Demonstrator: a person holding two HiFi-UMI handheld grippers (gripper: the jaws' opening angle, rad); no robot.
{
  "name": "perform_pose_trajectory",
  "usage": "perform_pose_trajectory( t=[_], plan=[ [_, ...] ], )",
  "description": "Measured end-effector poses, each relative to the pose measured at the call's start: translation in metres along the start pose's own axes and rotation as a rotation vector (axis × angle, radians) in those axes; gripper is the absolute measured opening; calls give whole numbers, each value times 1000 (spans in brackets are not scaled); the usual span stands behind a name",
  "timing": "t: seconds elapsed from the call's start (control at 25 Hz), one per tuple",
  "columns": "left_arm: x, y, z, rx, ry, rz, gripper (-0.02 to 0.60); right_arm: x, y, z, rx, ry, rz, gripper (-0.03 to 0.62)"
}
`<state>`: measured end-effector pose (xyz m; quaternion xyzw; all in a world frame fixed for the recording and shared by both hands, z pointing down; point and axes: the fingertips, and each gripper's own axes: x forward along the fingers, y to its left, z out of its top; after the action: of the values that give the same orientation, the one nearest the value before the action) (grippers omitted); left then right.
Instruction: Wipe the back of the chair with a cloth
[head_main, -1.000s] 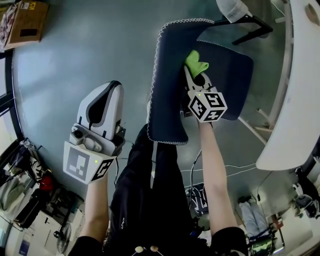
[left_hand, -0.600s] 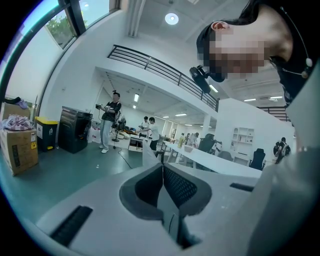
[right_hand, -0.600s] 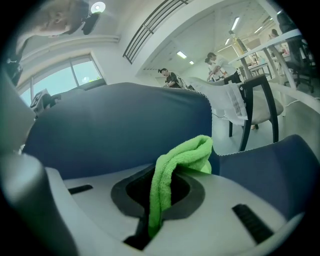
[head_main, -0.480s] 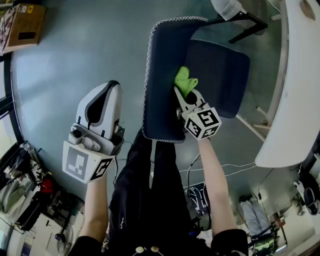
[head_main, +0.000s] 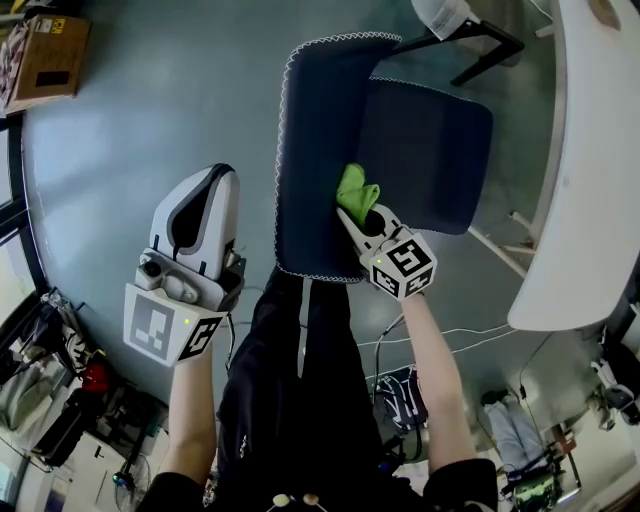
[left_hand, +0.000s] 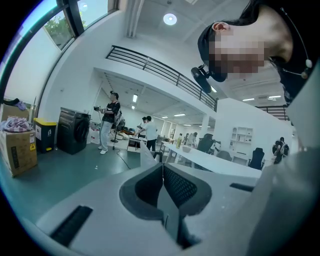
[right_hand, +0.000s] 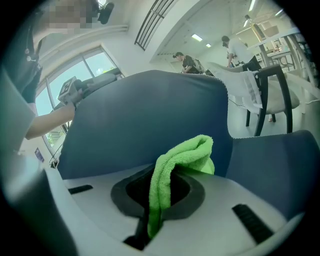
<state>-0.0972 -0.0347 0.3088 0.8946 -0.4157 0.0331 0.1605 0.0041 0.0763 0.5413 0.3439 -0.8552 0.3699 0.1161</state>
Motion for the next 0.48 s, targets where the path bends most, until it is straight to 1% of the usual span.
perform_pose_trajectory(
  t=[0.28, 0.48],
  plan=[
    [0, -6, 0, 4, -1, -7, 6, -15, 14, -23, 4, 73, 83, 18],
    [-2, -6, 0, 2, -5, -6, 6, -27, 22, -42, 4, 136, 124, 18]
  ],
)
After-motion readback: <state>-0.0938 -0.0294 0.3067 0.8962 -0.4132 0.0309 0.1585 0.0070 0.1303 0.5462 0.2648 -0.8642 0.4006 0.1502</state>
